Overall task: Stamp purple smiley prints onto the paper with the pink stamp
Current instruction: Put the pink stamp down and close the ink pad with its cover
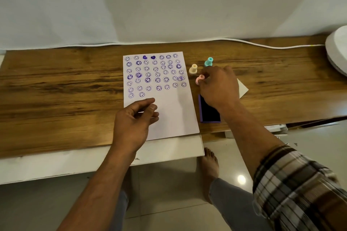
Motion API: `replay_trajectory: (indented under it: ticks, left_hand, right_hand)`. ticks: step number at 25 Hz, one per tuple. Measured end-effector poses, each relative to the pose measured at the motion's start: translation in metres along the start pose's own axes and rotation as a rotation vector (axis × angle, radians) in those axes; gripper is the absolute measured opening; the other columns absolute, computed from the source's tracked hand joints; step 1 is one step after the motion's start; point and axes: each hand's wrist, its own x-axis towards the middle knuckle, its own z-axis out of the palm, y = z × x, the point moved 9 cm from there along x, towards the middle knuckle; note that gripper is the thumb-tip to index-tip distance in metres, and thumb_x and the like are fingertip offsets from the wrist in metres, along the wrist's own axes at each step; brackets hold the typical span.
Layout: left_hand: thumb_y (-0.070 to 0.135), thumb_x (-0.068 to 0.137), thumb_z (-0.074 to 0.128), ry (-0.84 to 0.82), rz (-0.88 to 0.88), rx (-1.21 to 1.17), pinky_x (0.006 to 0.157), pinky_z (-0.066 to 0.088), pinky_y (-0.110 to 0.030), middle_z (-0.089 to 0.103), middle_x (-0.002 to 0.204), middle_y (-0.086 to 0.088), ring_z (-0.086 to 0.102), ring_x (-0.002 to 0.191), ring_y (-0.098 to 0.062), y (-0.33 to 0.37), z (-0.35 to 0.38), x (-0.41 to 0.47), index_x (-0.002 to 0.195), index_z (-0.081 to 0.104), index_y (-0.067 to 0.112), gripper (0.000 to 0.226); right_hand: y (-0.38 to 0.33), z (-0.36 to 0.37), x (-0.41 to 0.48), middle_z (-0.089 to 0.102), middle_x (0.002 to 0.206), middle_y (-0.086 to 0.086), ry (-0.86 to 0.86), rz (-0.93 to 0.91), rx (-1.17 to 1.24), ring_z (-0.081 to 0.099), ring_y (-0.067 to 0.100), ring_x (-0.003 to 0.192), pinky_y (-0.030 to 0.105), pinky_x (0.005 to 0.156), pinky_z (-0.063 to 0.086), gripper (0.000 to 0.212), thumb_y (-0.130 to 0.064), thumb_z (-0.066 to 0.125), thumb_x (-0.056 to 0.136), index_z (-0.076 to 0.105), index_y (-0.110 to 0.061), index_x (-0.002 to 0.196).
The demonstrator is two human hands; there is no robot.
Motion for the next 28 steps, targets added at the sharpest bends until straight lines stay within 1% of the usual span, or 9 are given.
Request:
replay_trajectory:
  ticks: [4,8,11,13,17,21,23,26,28]
  left_hand:
    - [0.012,0.095,0.071,0.002,0.011,0.002,0.078,0.064,-0.027,0.078,0.105,-0.008,0.079,0.085,-0.020,0.001,0.000,0.000,0.110,0.078,0.023,0.020]
    - [0.011,0.096,0.069,0.018,0.020,0.002,0.072,0.063,-0.023,0.077,0.108,-0.007,0.079,0.084,-0.018,0.003,-0.007,0.002,0.108,0.078,0.026,0.021]
    - [0.009,0.096,0.068,0.037,0.015,-0.009,0.072,0.063,-0.023,0.077,0.110,-0.008,0.078,0.080,-0.015,0.002,-0.011,0.005,0.106,0.077,0.027,0.022]
    - [0.008,0.096,0.068,0.035,0.016,0.001,0.071,0.063,-0.022,0.076,0.110,-0.008,0.078,0.080,-0.015,0.001,-0.009,0.004,0.106,0.077,0.027,0.023]
    - [0.008,0.096,0.068,0.031,0.025,0.019,0.070,0.063,-0.022,0.076,0.106,-0.006,0.079,0.081,-0.015,0.001,-0.006,0.003,0.106,0.077,0.029,0.025]
    - [0.006,0.098,0.065,0.035,0.035,0.038,0.069,0.062,-0.021,0.077,0.102,-0.005,0.078,0.078,-0.013,0.002,-0.007,0.004,0.104,0.076,0.030,0.027]
    - [0.005,0.099,0.062,0.037,0.035,0.037,0.068,0.062,-0.021,0.077,0.101,-0.004,0.077,0.077,-0.012,0.001,-0.009,0.005,0.101,0.076,0.031,0.029]
    - [0.004,0.101,0.059,0.040,0.031,0.045,0.067,0.061,-0.020,0.077,0.098,-0.001,0.077,0.078,-0.013,0.000,-0.009,0.006,0.102,0.075,0.030,0.031]
    - [0.004,0.101,0.058,0.038,0.031,0.052,0.067,0.061,-0.021,0.077,0.097,-0.001,0.077,0.078,-0.013,0.000,-0.008,0.006,0.104,0.075,0.029,0.030]
  right_hand:
    - [0.000,0.001,-0.002,0.074,0.111,0.001,-0.030,-0.062,0.031,0.055,0.026,0.114,0.040,0.087,0.045,0.025,-0.033,0.065,0.097,0.070,-0.024,0.120]
    - [0.059,-0.028,-0.006,0.063,0.138,-0.004,-0.053,0.146,0.255,0.055,0.022,0.128,0.046,0.100,0.053,0.061,-0.025,0.076,0.089,0.053,-0.033,0.144]
    - [0.102,-0.031,-0.014,0.044,0.155,0.006,-0.334,0.175,0.167,0.047,0.031,0.137,0.056,0.105,0.050,0.089,-0.022,0.085,0.083,0.034,-0.032,0.155]
    - [0.108,-0.027,-0.020,0.042,0.156,0.008,-0.456,0.172,0.143,0.048,0.033,0.135,0.058,0.104,0.051,0.100,-0.025,0.088,0.081,0.025,-0.031,0.159]
    - [0.097,-0.019,-0.020,0.042,0.154,0.009,-0.441,0.133,0.019,0.047,0.034,0.134,0.057,0.104,0.051,0.106,-0.035,0.089,0.079,0.021,-0.031,0.160]
    - [0.102,-0.028,-0.018,0.045,0.153,0.008,-0.388,0.156,0.063,0.049,0.033,0.133,0.056,0.104,0.052,0.109,-0.031,0.091,0.077,0.021,-0.031,0.160]
    - [0.096,-0.035,-0.022,0.047,0.151,0.005,-0.375,0.091,0.127,0.052,0.029,0.129,0.050,0.098,0.056,0.112,-0.030,0.092,0.073,0.021,-0.033,0.159]
    - [0.068,-0.032,-0.036,0.054,0.141,-0.001,-0.472,-0.069,0.163,0.059,0.020,0.117,0.027,0.078,0.056,0.109,-0.035,0.093,0.069,0.025,-0.037,0.155]
    - [0.049,-0.020,-0.048,0.056,0.137,-0.002,-0.569,-0.174,0.075,0.061,0.019,0.111,0.024,0.073,0.058,0.106,-0.041,0.091,0.069,0.025,-0.040,0.152]
